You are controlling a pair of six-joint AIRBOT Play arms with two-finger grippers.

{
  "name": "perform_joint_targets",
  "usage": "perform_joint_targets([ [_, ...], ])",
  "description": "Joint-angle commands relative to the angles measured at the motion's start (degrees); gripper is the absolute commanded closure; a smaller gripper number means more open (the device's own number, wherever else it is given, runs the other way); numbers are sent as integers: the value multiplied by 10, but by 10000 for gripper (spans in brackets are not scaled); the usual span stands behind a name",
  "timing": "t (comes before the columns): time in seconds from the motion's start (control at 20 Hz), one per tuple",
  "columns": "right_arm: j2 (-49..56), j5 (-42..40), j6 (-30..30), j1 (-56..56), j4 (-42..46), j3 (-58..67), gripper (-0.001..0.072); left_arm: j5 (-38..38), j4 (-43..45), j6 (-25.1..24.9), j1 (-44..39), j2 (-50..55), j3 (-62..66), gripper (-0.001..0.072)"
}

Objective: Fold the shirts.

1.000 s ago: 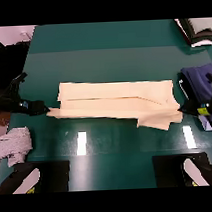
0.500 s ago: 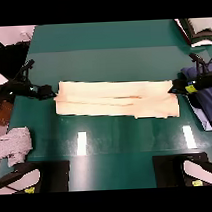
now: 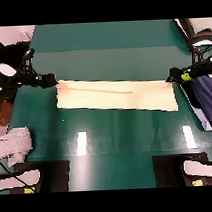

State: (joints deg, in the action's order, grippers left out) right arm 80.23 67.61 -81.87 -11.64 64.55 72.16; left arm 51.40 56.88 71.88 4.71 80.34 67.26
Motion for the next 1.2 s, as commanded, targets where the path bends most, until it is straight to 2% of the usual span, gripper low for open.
perform_joint_targets([
  [0.0, 24, -37, -17, -5, -14, 22, 239, -58, 1, 9, 0, 9, 5, 471],
  [0.05, 30, -33, -17, -14, -33, 29, 154, -70, 1, 22, 0, 9, 5, 242],
  [0.15, 31, 6, -9, -40, -47, 41, 154, -51, 2, 32, 0, 9, 10, 219],
  [0.25, 23, 69, 35, -74, -46, 37, 155, 10, 0, 31, 0, 9, 12, 221],
  [0.3, 17, 95, 55, -92, -46, 28, 156, 46, -1, 31, 0, 9, 12, 233],
  [0.35, 13, 110, 73, -114, -46, 12, 156, 76, -1, 31, 0, 9, 12, 404],
  [0.4, 12, 118, 83, -134, -46, -5, 156, 98, -1, 30, -2, 9, 12, 655],
  [0.6, 27, 119, 146, -198, -75, -71, 156, 139, -3, 27, -18, 9, 11, 674],
  [0.8, 77, 109, 204, -208, -126, -76, 156, 139, -3, 27, -78, 9, 11, 674],
  [1.0, 116, 93, 234, -200, -134, -76, 156, 121, -3, 29, -124, 9, 11, 674],
  [1.15, 143, 96, 250, -192, -175, -76, 156, 121, -5, 34, -131, 10, 11, 674],
])
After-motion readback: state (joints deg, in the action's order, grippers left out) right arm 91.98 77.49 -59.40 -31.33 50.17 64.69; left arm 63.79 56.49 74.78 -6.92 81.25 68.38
